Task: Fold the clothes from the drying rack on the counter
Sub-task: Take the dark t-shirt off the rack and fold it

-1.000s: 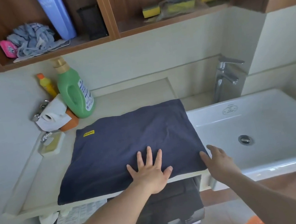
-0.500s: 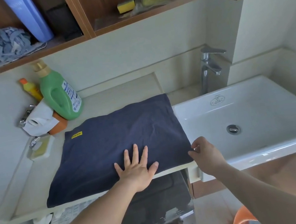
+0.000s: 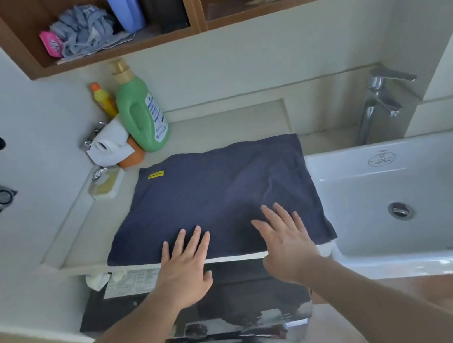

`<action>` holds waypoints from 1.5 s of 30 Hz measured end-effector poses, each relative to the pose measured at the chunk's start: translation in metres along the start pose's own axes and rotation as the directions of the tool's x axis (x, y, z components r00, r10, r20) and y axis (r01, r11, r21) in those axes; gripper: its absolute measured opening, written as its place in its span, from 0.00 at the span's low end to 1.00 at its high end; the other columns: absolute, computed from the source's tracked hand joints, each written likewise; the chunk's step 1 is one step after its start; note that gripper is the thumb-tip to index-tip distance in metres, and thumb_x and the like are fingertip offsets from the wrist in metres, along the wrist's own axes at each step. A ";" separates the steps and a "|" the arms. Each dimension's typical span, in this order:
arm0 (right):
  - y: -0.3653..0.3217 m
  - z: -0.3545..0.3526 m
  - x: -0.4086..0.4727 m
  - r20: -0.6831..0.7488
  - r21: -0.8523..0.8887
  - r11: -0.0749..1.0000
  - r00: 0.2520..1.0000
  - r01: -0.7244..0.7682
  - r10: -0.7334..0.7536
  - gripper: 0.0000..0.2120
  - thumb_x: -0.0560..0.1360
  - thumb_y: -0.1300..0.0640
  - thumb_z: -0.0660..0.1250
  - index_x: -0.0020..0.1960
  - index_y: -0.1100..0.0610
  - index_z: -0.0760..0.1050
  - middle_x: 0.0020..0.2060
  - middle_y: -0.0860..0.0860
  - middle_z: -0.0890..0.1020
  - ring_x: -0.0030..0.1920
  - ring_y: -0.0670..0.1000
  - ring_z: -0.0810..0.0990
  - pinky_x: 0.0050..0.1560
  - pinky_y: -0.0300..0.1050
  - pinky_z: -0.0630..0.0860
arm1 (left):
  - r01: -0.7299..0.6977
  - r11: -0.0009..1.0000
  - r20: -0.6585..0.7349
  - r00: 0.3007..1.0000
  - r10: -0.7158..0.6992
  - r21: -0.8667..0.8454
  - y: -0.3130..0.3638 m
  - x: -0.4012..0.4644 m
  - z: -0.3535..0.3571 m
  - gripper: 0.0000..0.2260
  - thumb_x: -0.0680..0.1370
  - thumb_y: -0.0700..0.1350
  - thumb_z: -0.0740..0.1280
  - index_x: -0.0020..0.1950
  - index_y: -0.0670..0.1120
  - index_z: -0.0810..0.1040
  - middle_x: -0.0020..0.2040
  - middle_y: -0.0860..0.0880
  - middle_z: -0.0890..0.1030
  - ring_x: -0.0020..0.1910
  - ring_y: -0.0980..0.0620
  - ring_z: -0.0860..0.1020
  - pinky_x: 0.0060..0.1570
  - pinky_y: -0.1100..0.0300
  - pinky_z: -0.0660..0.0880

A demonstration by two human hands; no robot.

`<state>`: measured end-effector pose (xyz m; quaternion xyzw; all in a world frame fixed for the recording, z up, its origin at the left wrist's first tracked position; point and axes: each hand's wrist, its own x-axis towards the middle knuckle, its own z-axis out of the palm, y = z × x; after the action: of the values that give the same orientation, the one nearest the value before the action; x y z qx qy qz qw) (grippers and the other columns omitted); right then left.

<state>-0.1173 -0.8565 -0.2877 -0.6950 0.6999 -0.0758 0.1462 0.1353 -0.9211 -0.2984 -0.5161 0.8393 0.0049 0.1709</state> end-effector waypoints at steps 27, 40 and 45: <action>-0.033 -0.053 0.009 0.274 -0.234 0.926 0.894 -0.295 0.354 0.26 0.77 0.64 0.54 0.65 0.42 0.76 0.52 0.45 0.79 0.51 0.52 0.78 0.48 0.44 0.74 | -0.198 0.976 0.289 0.943 0.164 0.093 -0.148 0.016 -0.070 0.08 0.75 0.35 0.59 0.42 0.47 0.73 0.40 0.49 0.76 0.41 0.45 0.78 0.39 0.52 0.75; -0.026 -0.148 0.072 0.409 -0.402 0.891 0.830 -0.208 0.379 0.12 0.70 0.59 0.58 0.46 0.55 0.79 0.47 0.52 0.82 0.48 0.55 0.82 0.52 0.49 0.78 | -0.123 0.992 0.338 0.932 0.128 -0.035 -0.150 0.041 -0.156 0.18 0.80 0.37 0.55 0.65 0.45 0.78 0.58 0.45 0.79 0.49 0.48 0.73 0.47 0.57 0.69; -0.002 -0.134 0.109 0.276 -0.386 0.900 0.906 -0.203 0.322 0.11 0.73 0.62 0.56 0.47 0.57 0.77 0.41 0.50 0.78 0.42 0.54 0.77 0.41 0.45 0.73 | 0.032 0.997 0.118 0.993 -0.024 -0.070 -0.152 0.072 -0.148 0.14 0.78 0.38 0.57 0.59 0.46 0.78 0.53 0.49 0.77 0.51 0.48 0.75 0.48 0.57 0.73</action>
<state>-0.1563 -0.9779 -0.1710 -0.6101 0.7557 0.1885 0.1457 0.1955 -1.0818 -0.1546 -0.5325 0.8198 0.0629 0.2011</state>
